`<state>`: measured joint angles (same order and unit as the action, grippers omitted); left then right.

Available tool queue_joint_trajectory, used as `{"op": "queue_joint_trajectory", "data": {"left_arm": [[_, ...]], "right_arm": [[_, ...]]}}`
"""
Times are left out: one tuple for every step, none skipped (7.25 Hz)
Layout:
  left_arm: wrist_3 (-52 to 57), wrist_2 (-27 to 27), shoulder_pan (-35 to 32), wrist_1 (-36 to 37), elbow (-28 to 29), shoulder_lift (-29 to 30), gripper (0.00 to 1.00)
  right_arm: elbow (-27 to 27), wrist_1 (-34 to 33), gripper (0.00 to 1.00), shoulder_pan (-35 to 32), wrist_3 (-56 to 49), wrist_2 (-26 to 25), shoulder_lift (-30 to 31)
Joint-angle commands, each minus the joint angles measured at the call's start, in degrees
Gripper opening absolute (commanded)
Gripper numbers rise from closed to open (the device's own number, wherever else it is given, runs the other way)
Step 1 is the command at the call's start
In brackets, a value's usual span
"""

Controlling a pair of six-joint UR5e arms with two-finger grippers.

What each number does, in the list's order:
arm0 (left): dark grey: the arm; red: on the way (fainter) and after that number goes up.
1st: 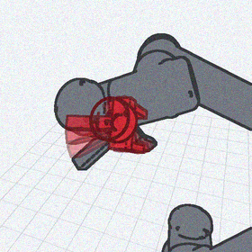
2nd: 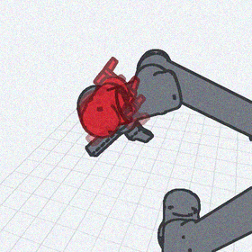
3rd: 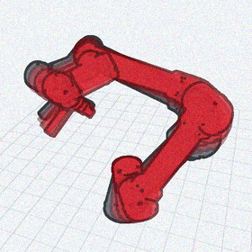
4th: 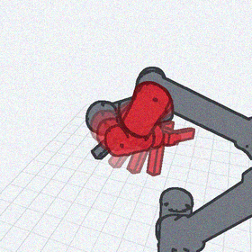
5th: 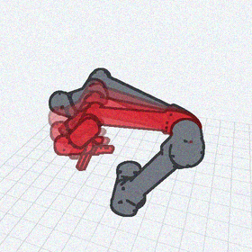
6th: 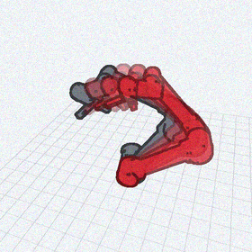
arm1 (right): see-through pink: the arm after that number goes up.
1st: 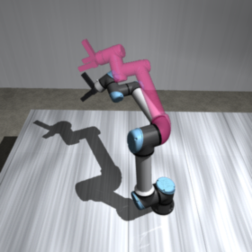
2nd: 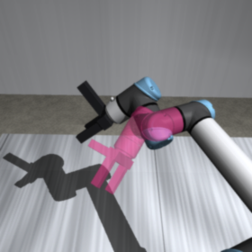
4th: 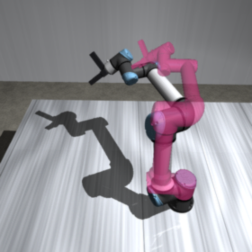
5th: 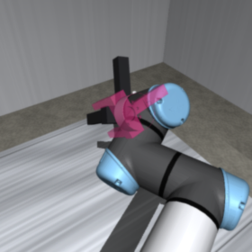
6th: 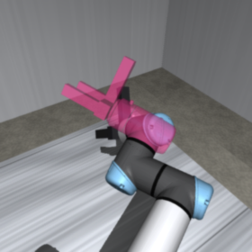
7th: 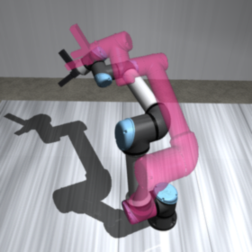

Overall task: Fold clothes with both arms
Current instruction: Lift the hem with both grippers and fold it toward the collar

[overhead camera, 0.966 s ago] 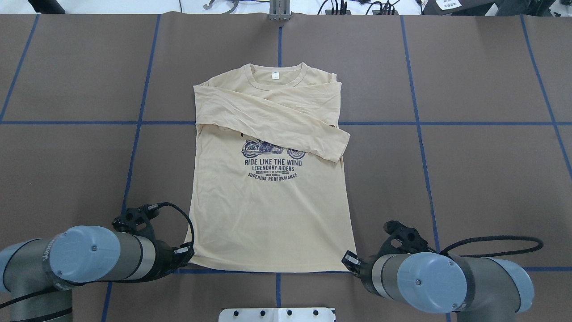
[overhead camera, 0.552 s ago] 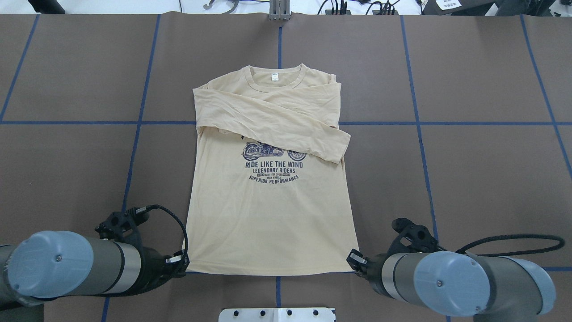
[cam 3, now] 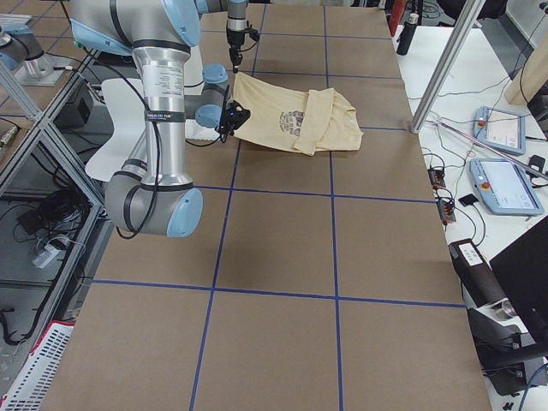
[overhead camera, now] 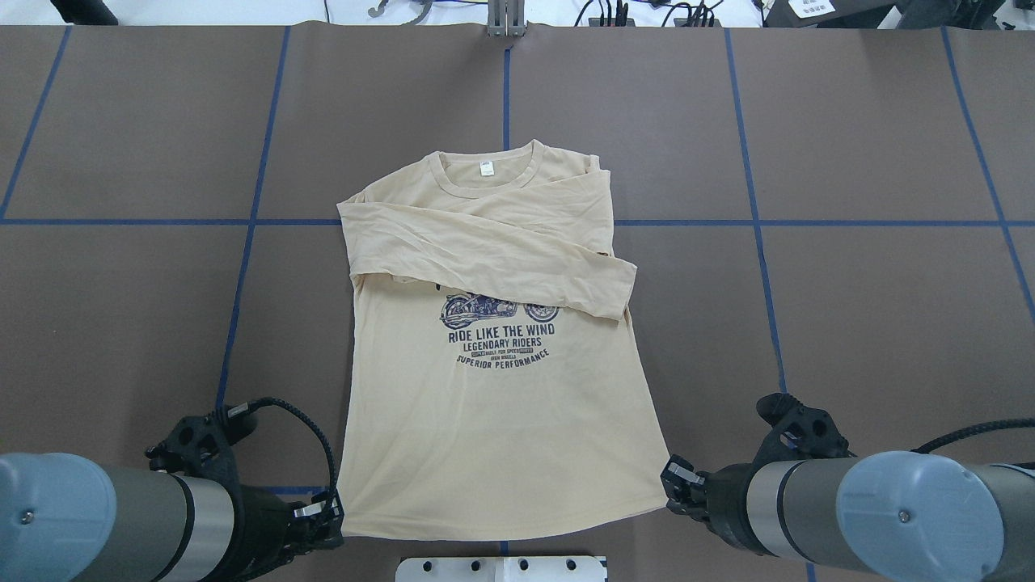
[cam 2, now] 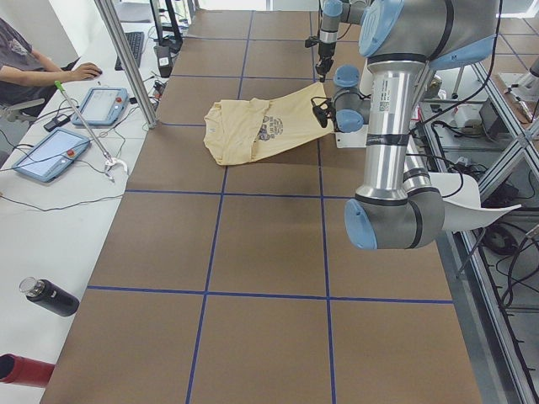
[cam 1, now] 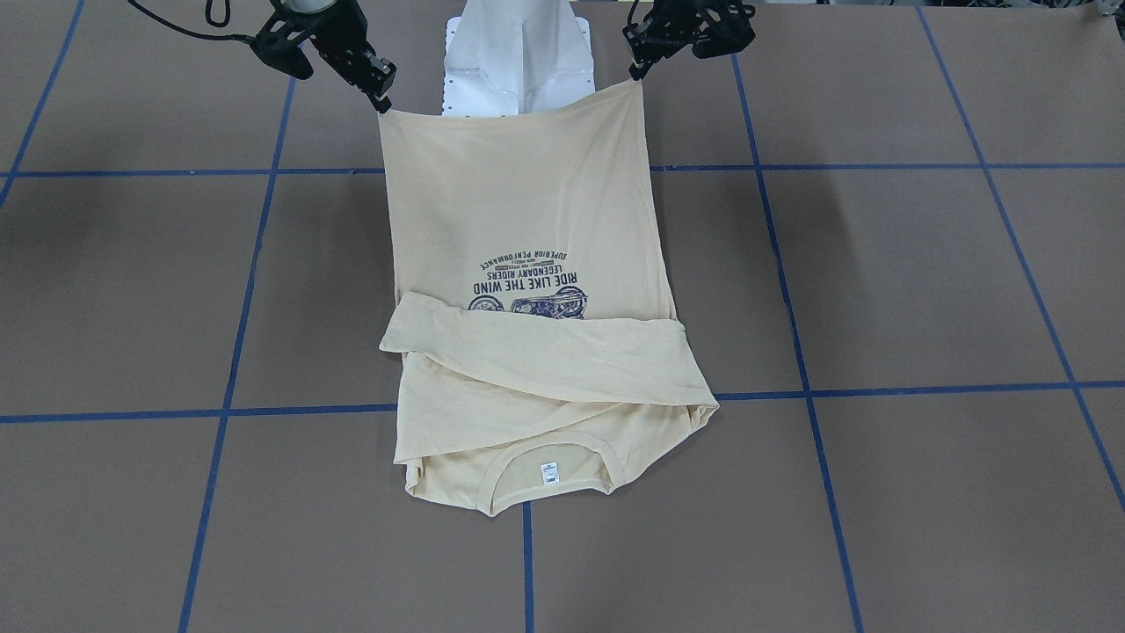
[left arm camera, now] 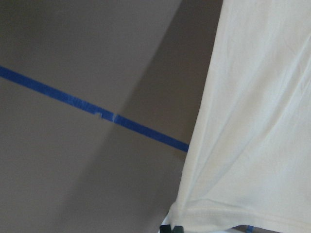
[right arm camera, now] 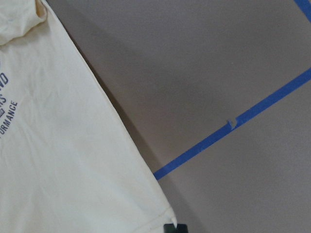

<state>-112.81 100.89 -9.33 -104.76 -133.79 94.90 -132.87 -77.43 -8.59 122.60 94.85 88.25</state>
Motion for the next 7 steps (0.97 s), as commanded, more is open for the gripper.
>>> {"op": "queue_joint_trajectory", "data": {"left_arm": [[2.8, 0.1, -6.0, -0.1, -0.2, 0.5, 0.00], [8.7, 0.1, -9.0, 0.1, 0.8, 2.9, 0.00], [11.3, 0.4, -14.3, 0.2, 5.7, 7.4, 0.00], [14.6, 0.5, -18.1, 0.1, 10.4, 9.8, 0.00], [18.2, 0.5, -22.0, -0.1, 15.0, 12.0, 0.00], [20.2, 0.5, -26.0, -0.6, 18.0, 13.5, 0.00], [23.1, 2.1, -29.4, -0.8, 20.1, 14.7, 0.00]], "right_arm": [[2.5, -0.1, 0.00, -7.5, -0.9, 5.1, -3.0], [8.4, -0.2, 0.00, -14.9, -5.9, 11.1, -8.2], [14.9, -1.7, 0.00, -22.1, -9.4, 15.8, -14.2], [18.9, -5.4, 0.00, -28.5, -14.0, 19.8, -18.8], [22.2, -8.7, 0.00, -32.6, -19.4, 21.8, -22.2], [26.8, -9.4, 0.00, -34.7, -21.2, 21.8, -26.1], [30.4, -9.3, 0.00, -36.5, -21.6, 21.8, -29.0]]}}
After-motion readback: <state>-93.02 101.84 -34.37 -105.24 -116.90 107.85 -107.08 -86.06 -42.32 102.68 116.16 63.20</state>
